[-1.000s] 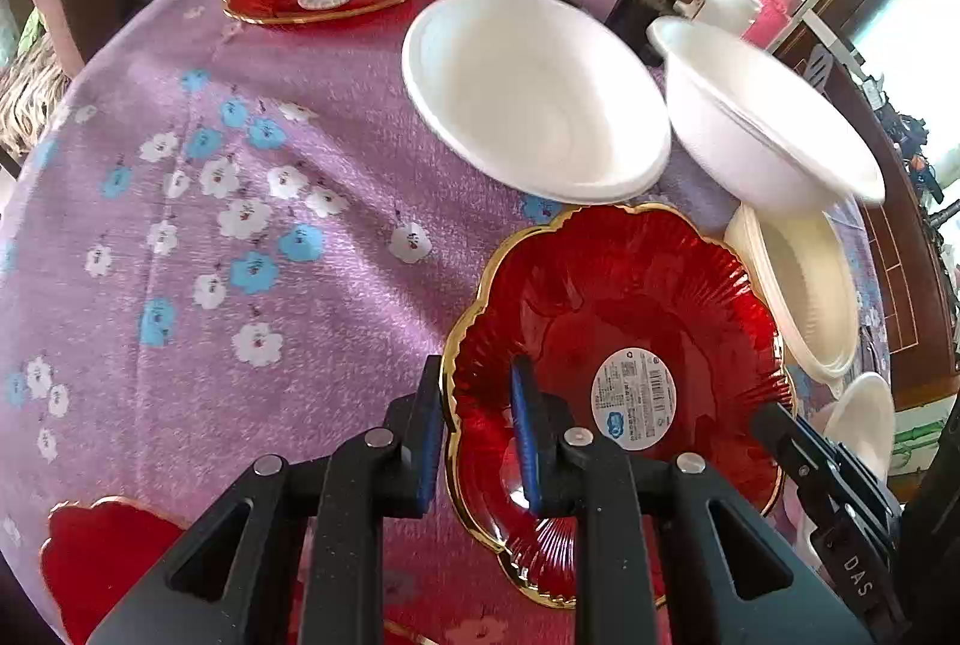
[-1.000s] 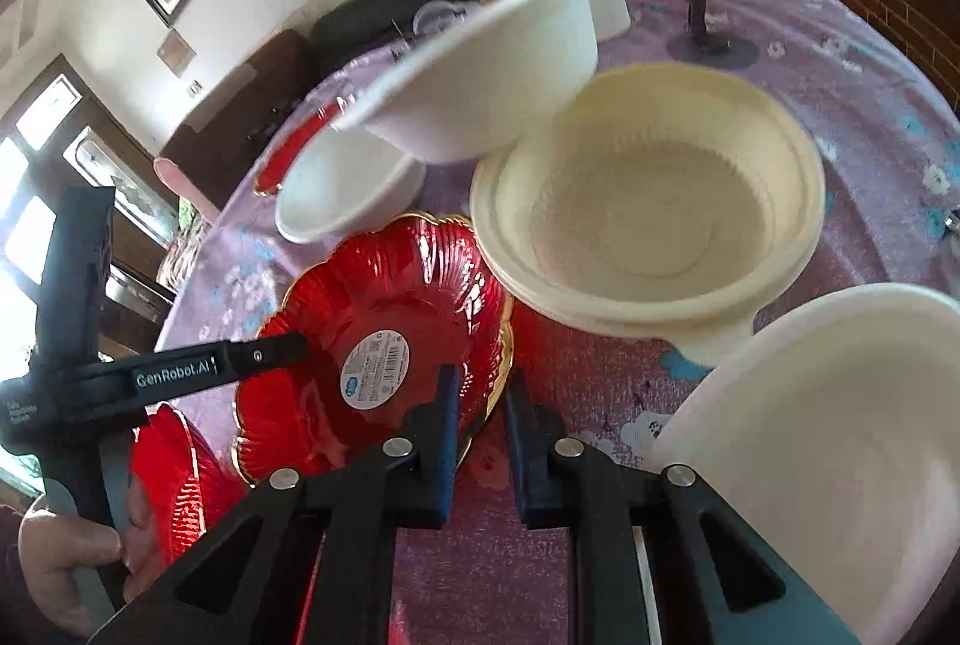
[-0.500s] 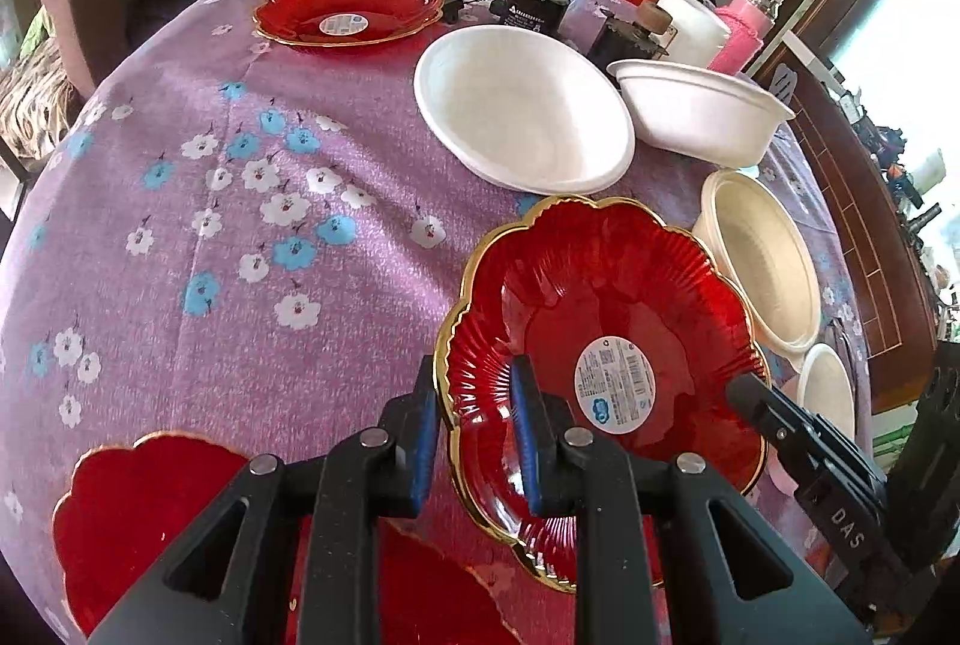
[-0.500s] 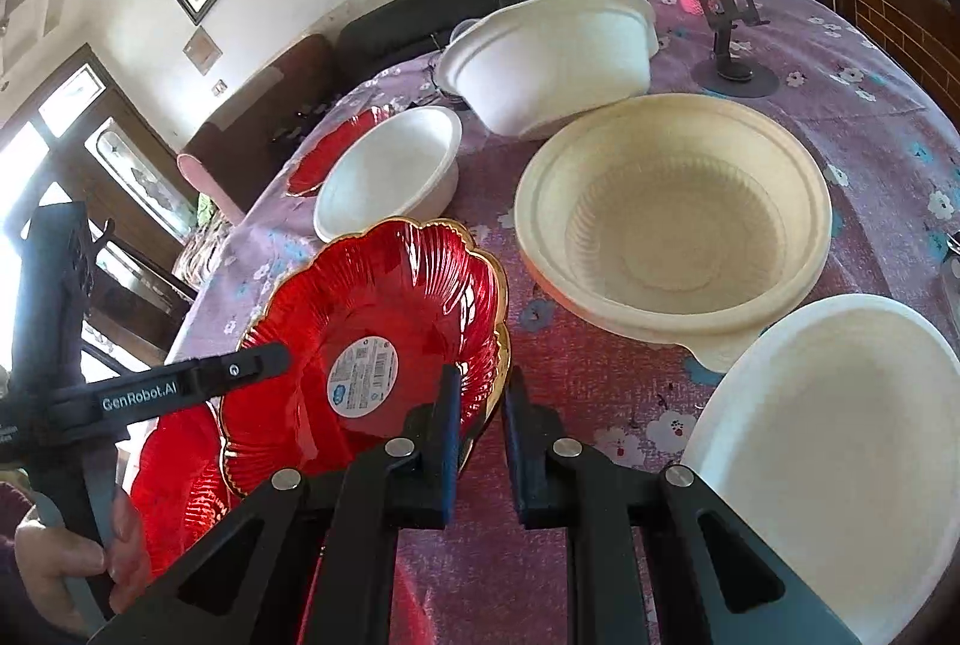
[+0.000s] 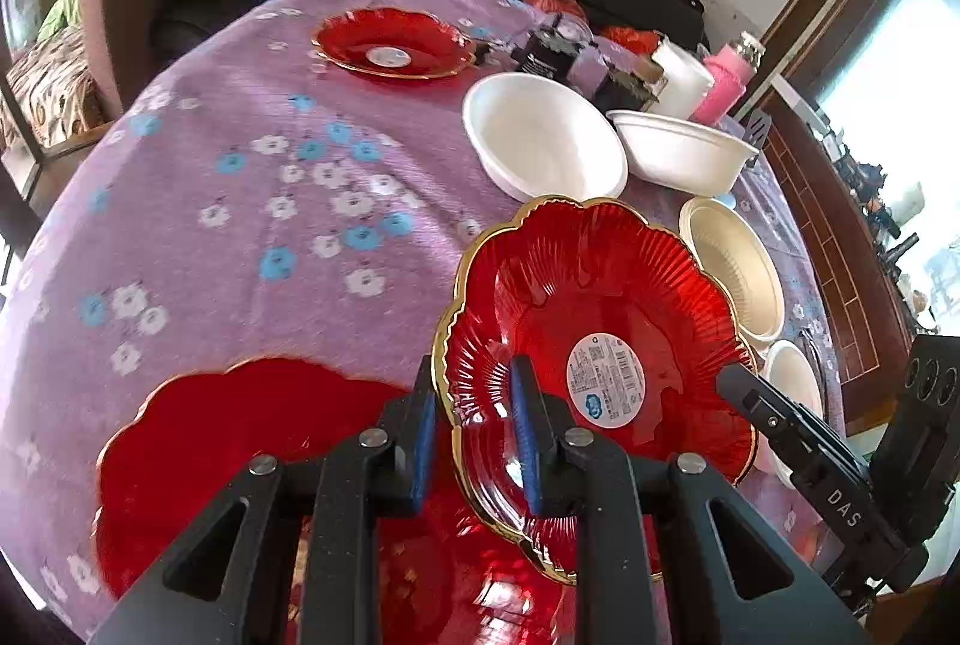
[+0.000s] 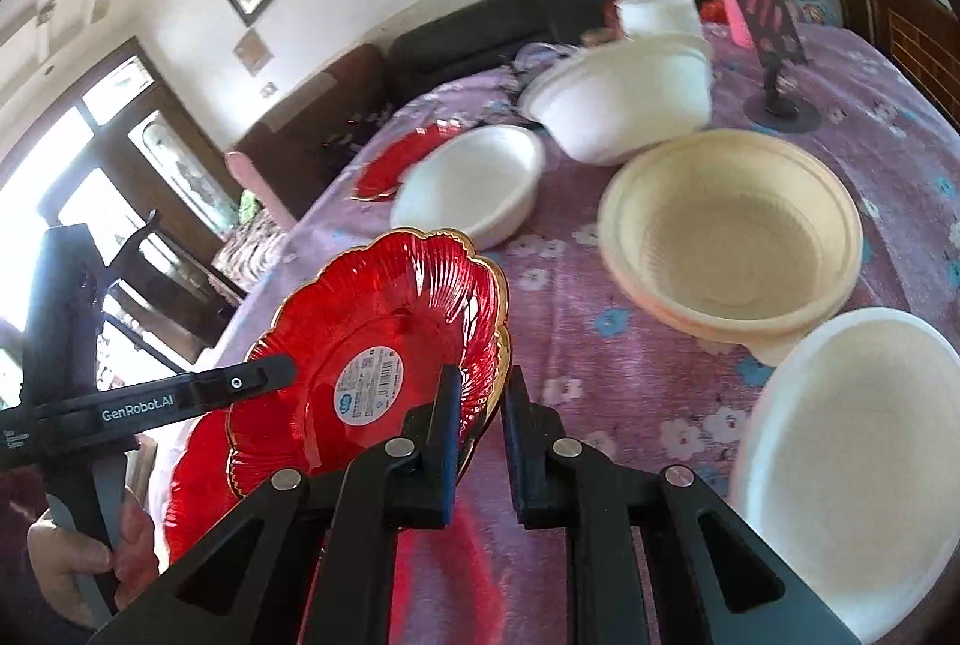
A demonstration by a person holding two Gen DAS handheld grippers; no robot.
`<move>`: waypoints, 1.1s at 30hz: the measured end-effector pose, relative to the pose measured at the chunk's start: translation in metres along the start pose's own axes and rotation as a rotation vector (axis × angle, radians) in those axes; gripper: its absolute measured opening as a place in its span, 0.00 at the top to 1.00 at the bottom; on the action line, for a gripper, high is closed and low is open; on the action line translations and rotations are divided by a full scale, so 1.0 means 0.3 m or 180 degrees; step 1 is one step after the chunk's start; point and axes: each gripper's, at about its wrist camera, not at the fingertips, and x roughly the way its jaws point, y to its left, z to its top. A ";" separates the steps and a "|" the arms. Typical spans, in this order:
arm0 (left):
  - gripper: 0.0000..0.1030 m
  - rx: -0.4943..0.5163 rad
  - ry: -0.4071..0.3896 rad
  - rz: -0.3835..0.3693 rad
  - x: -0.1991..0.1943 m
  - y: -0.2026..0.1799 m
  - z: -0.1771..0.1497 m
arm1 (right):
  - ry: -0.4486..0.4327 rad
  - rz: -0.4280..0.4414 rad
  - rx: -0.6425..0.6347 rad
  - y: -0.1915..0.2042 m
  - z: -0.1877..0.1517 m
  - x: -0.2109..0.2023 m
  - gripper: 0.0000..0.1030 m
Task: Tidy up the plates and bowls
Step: 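Carry the stickered red plate over and lower it onto the large red plate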
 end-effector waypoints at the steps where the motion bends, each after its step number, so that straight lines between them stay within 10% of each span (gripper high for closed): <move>1: 0.78 -0.0012 -0.0024 -0.0008 -0.017 0.012 -0.010 | -0.0011 0.0047 -0.0034 0.018 -0.004 -0.007 0.85; 16: 0.75 -0.0268 -0.0269 0.0222 -0.225 0.244 -0.253 | 0.0293 0.0398 -0.0478 0.281 -0.139 0.029 0.85; 33: 0.66 -0.0206 -0.0181 0.0406 -0.185 0.345 -0.336 | 0.0675 0.0118 -0.0867 0.373 -0.239 0.185 0.85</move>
